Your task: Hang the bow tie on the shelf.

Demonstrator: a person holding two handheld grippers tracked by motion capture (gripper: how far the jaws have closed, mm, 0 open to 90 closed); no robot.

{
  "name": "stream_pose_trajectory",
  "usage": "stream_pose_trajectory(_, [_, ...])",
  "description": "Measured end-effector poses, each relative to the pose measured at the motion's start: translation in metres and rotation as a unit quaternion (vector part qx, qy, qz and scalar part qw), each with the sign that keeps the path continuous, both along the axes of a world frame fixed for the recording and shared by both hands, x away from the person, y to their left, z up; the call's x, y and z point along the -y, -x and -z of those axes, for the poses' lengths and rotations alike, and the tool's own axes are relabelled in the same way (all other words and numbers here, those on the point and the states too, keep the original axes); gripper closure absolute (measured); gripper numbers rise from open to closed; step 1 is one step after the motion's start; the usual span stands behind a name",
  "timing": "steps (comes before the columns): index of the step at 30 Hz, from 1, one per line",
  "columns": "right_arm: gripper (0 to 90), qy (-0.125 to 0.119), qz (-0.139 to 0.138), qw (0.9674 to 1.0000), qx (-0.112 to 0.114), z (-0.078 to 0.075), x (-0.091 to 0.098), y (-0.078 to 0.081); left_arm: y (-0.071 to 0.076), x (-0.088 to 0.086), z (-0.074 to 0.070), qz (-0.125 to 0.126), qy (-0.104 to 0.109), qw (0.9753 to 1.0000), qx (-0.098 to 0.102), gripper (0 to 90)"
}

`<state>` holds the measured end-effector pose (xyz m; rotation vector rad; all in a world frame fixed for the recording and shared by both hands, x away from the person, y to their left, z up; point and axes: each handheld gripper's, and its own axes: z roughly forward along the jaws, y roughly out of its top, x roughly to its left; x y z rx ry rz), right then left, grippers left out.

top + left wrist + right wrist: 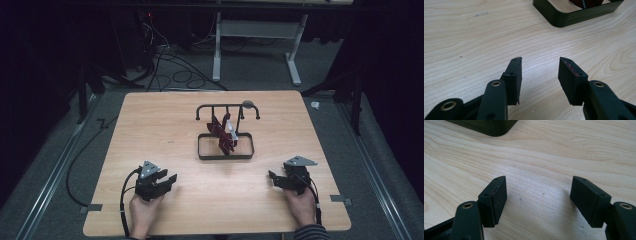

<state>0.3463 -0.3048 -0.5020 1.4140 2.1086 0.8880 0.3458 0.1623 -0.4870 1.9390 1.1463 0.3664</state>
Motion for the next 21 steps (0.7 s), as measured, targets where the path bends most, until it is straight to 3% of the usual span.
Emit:
stream_pose_trajectory(9, [30.8, 0.000, 0.001, 1.0000, 0.000, 0.0000, -0.0001, 0.0001, -0.0004, -0.0020, 0.0045, -0.010, -0.001, 0.9999, 0.004, 53.8])
stream_pose_trajectory(21, [30.8, 0.000, 0.001, 1.0000, 0.000, 0.0000, -0.0001, 0.0001, -0.0017, 0.0015, 0.0091, -0.015, -0.018, 0.9997, 0.005, 53.7])
